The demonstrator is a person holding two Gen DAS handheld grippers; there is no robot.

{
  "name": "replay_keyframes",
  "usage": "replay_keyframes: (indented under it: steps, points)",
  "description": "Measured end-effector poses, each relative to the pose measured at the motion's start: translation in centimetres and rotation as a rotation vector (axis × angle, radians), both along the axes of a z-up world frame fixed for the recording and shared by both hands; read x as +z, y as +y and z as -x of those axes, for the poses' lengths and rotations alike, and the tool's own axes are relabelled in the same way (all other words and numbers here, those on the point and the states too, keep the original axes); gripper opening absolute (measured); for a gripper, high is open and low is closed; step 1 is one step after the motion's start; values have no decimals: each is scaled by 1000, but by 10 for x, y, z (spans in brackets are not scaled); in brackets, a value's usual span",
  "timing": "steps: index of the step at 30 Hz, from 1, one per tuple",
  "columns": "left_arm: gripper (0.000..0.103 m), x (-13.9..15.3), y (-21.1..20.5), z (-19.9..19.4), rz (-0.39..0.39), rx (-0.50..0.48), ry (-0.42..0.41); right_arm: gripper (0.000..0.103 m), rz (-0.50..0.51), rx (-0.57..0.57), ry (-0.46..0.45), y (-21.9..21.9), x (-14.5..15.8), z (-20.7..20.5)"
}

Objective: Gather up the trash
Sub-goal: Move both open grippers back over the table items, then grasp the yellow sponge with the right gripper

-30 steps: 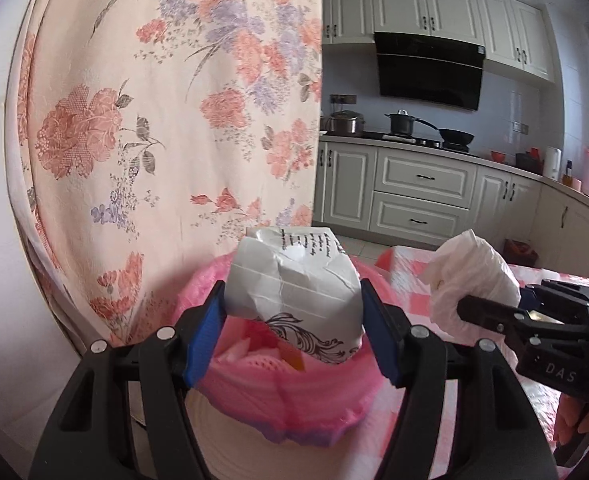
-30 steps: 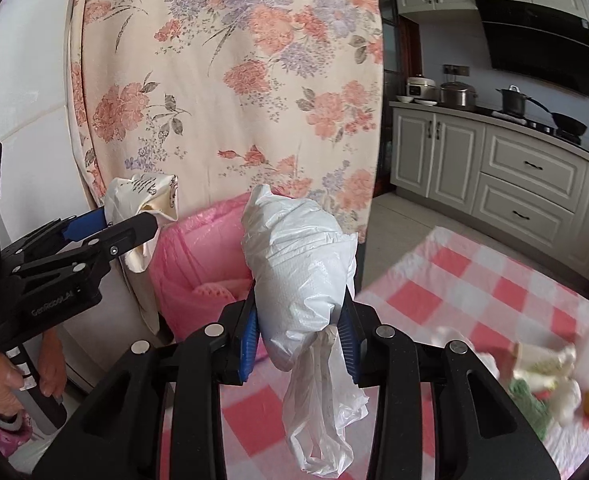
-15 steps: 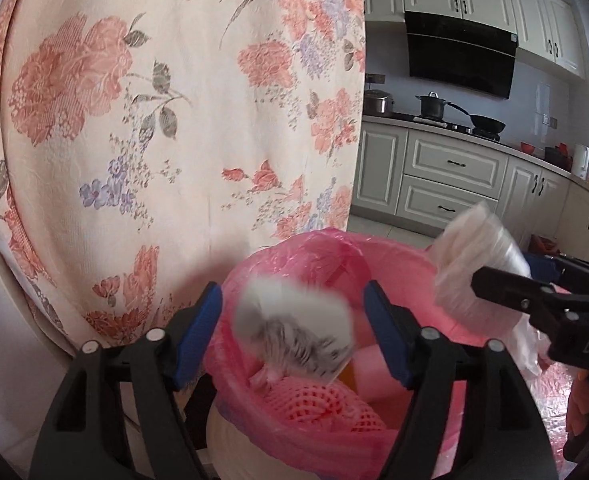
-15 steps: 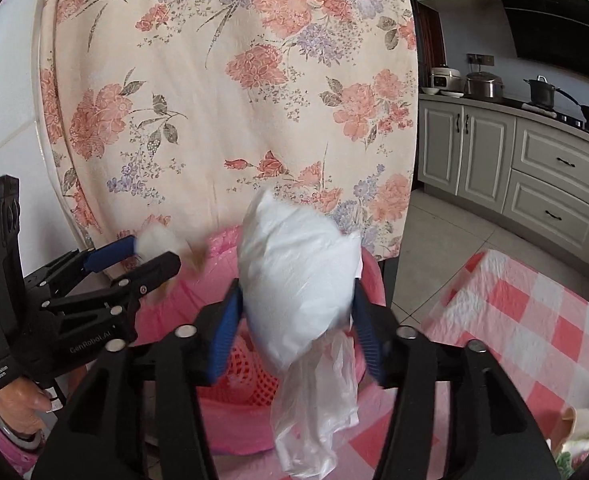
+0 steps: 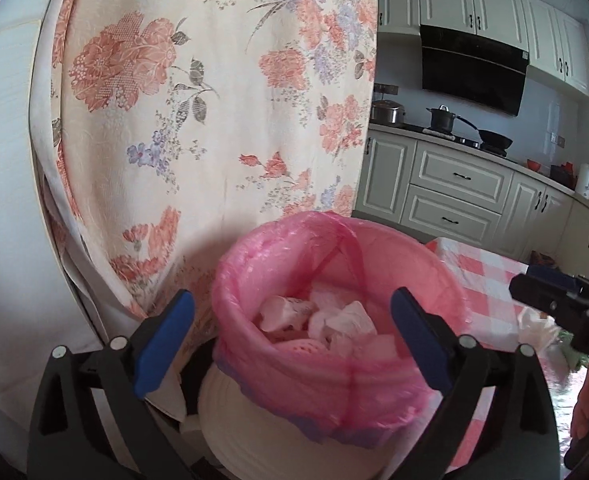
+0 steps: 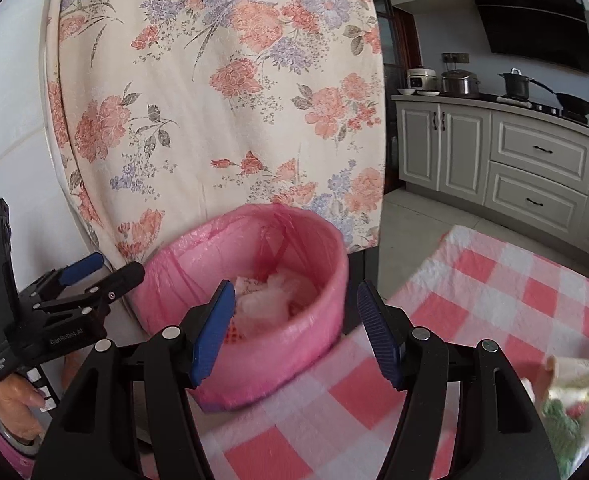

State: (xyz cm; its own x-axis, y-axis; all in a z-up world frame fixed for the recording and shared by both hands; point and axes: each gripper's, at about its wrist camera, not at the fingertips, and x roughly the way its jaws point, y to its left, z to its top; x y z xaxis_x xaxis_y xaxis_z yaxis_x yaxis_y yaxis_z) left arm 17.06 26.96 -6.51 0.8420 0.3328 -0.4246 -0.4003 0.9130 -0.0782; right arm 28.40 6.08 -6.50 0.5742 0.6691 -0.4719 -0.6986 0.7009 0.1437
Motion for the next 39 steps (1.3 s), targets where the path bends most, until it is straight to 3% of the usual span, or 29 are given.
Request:
replay_keyframes:
  steps: [8, 24, 32, 39]
  points:
    - [98, -4, -74, -6, -5, -117, 6, 65, 45, -123, -26, -76, -18, 27]
    - [98, -42, -263, -64, -43, -434, 105, 66, 103, -466, 14, -244, -54, 39]
    - [98, -56, -301, -97, -54, -465, 166, 66, 87, -622, 79, -302, -66, 26]
    - [98, -60, -311, -110, -78, -483, 213, 66, 108, -690, 128, -320, -71, 4]
